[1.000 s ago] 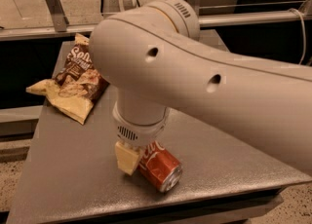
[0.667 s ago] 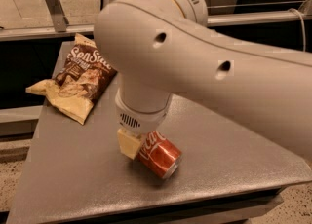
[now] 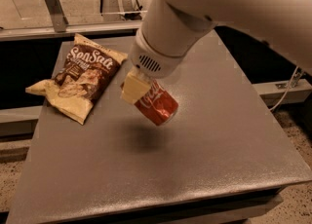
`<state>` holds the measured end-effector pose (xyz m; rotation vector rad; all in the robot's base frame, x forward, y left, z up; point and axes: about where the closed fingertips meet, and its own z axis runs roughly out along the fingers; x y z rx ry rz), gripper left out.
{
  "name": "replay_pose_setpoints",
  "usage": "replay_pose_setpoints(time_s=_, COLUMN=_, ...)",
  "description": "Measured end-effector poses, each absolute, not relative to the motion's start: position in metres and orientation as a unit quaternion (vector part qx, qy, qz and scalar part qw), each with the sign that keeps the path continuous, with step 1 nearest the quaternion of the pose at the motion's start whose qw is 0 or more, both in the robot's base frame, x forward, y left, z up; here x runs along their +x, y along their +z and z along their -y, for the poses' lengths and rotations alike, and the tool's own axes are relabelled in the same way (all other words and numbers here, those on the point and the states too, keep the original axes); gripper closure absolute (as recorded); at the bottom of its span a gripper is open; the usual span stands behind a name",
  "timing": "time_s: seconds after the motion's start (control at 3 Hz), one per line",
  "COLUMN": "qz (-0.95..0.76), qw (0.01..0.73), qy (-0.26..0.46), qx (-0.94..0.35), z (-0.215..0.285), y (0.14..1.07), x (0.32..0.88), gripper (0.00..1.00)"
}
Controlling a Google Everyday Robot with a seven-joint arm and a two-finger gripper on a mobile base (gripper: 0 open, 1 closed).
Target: Place coke can upright
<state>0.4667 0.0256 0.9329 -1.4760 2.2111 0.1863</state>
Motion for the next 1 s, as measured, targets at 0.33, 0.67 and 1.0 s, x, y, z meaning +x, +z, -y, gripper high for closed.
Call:
replay_pose_setpoints(time_s=0.33, qz=-0.771, qw=0.316, qy=0.131, qx=-0.537, z=-0.023, y=0.960, x=0.492, gripper=1.00)
replay_pose_setpoints(time_s=0.67, qz=-0.738, qw=0.381, qy=0.197, qx=-0.520, z=-0.020, y=0.966, x=0.502, gripper=1.00)
replay_pose_setpoints(time_s=1.0, qz=-0.688, qw=0.431, qy=0.283, qx=-0.511, z=-0.027, y=0.972, x=0.494, gripper=1.00)
